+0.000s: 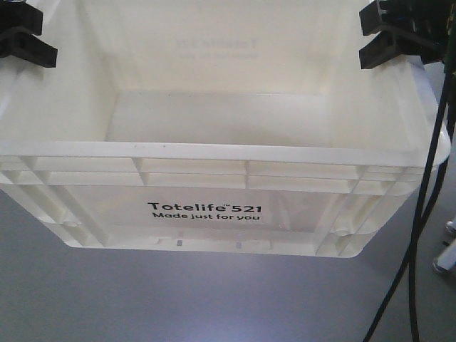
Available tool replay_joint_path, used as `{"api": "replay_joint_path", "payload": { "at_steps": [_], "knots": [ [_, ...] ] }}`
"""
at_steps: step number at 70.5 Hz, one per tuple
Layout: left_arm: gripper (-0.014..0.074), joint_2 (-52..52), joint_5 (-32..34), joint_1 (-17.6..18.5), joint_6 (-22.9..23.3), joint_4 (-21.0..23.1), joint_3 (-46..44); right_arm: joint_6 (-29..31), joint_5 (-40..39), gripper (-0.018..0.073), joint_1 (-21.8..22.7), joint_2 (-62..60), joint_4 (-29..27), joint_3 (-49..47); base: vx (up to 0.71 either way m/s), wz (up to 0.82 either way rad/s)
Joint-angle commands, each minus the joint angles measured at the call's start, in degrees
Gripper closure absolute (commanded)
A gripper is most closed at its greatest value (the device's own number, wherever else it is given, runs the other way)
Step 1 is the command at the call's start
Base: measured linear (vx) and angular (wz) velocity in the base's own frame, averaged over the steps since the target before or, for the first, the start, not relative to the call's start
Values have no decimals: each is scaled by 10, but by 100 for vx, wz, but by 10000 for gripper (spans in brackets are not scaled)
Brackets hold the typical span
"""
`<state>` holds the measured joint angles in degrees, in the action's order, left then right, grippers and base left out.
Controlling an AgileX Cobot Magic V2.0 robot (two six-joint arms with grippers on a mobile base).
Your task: Place moving items into box and shelve
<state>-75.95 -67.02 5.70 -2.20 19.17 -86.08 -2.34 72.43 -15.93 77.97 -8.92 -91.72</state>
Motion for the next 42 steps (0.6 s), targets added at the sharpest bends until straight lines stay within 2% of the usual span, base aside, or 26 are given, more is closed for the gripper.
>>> {"api": "replay_joint_path", "payload": {
  "at_steps": [1, 42],
  "knots": [
    [613, 22, 66, 5, -1, 91, -29, 23, -70, 571, -3, -24, -52, -22, 10, 66],
    [613, 22, 64, 5, -1, 91, -29, 23, -68, 571, -3, -24, -52, -22, 16, 68]
  ]
}}
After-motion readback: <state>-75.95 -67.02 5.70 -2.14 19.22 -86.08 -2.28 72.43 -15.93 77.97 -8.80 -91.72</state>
